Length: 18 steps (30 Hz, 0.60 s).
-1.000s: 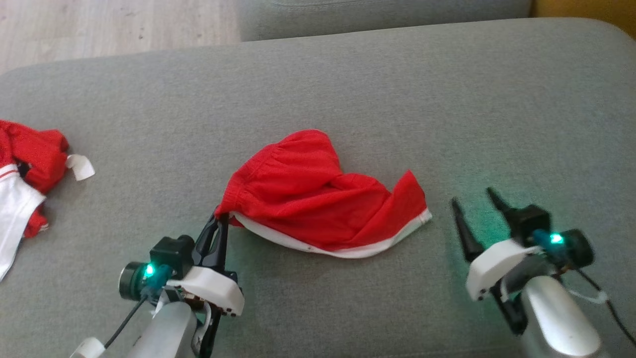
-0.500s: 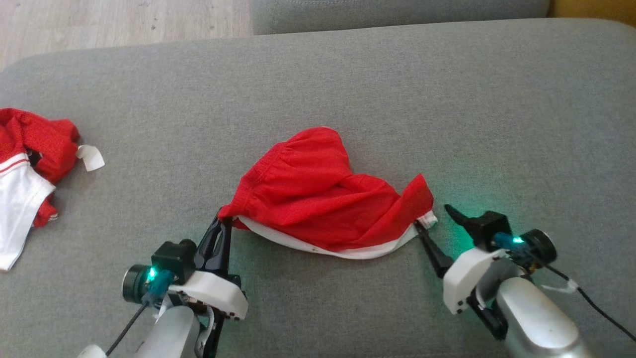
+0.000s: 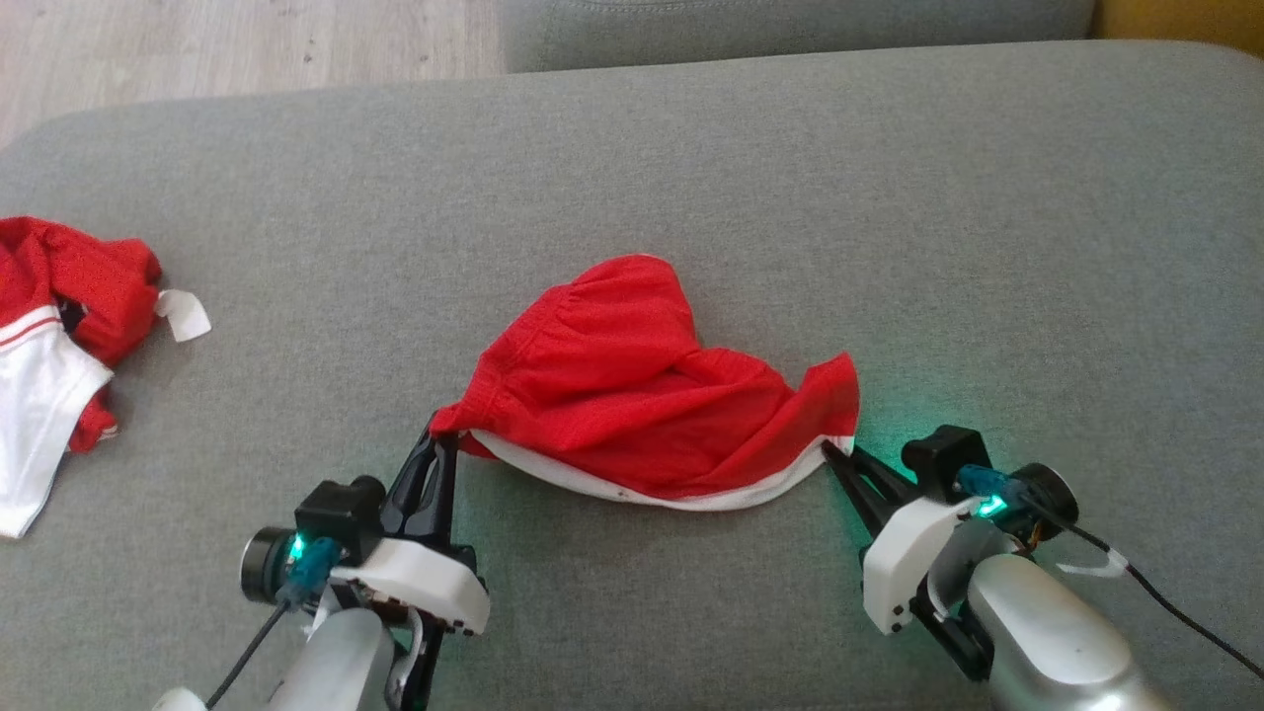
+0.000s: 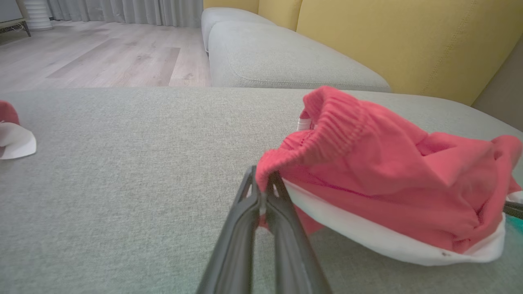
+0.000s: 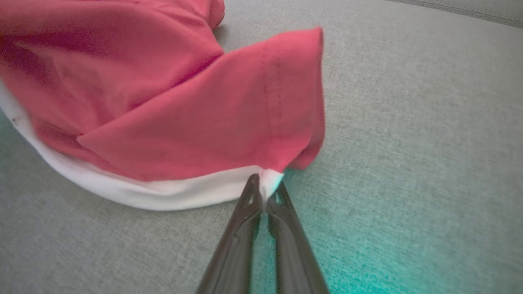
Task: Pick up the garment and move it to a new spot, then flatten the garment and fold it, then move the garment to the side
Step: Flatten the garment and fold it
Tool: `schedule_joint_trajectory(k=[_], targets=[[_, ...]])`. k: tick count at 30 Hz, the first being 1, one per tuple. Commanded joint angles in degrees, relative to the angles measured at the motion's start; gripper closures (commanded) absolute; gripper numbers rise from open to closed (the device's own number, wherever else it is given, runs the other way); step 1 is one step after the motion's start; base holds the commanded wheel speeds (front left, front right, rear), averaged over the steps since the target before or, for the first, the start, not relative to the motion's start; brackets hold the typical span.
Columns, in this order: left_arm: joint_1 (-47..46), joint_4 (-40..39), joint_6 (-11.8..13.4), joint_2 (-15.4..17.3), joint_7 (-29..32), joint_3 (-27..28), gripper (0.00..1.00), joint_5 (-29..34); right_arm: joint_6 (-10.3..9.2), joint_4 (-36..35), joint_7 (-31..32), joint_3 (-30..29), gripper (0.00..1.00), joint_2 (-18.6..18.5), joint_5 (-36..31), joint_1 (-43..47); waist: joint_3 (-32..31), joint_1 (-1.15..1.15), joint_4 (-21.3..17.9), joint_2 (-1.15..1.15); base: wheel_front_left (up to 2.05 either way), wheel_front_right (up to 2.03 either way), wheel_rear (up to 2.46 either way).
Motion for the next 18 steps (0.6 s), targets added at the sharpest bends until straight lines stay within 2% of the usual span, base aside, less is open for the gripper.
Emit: schedule_joint_trajectory(k=[1,6,8,12,13,16,18], targets=[[-0.69,-1.51,-0.29,0.35,-0.71,2.42,1.0,0.65,0.43,-0.83,-1.01,0.69,1.0,0.01,0.73,-0.93,-0.23,0.0,-0.16,0.0,0.0,0.0,0.0],[0.2,-2.58,-0.94,-0.11,-0.71,3.43,1.0,-0.61,0.43,-4.44,-3.56,-0.25,1.0,0.02,4.44,0.23,-1.85,0.0,-0.72,0.0,0.0,0.0,0.0],[0.48,-3.49,-1.3,-0.32,-0.71,3.99,1.0,-1.93,0.43,-8.09,-4.34,-1.1,1.0,-0.01,8.48,1.22,-2.79,0.0,-0.95,0.0,0.0,0.0,0.0],[0.79,-6.86,-1.9,-0.59,-0.71,4.55,1.0,-5.41,0.43,-17.12,-4.29,-2.66,1.0,-3.13,13.99,2.64,-5.02,0.0,-1.59,0.0,0.0,0.0,0.0],[0.8,-7.96,-2.03,-0.62,-0.61,4.57,1.0,-6.73,0.43,-19.38,-4.03,-3.21,1.0,-4.06,14.73,2.94,-5.59,0.0,-1.75,0.0,0.0,0.0,0.0],[1.03,-13.43,-2.28,-1.13,2.46,4.97,1.0,-16.41,0.43,-26.1,-3.25,-5.92,1.0,-6.08,16.38,4.09,-7.51,0.0,-2.17,0.0,0.0,0.0,0.0],[0.89,-18.29,-2.31,0.32,5.59,3.7,1.0,-19.7,0.43,-30.63,-2.42,-7.8,1.0,-7.1,16.67,4.8,-8.52,0.0,-2.48,0.0,0.0,0.0,0.0]])
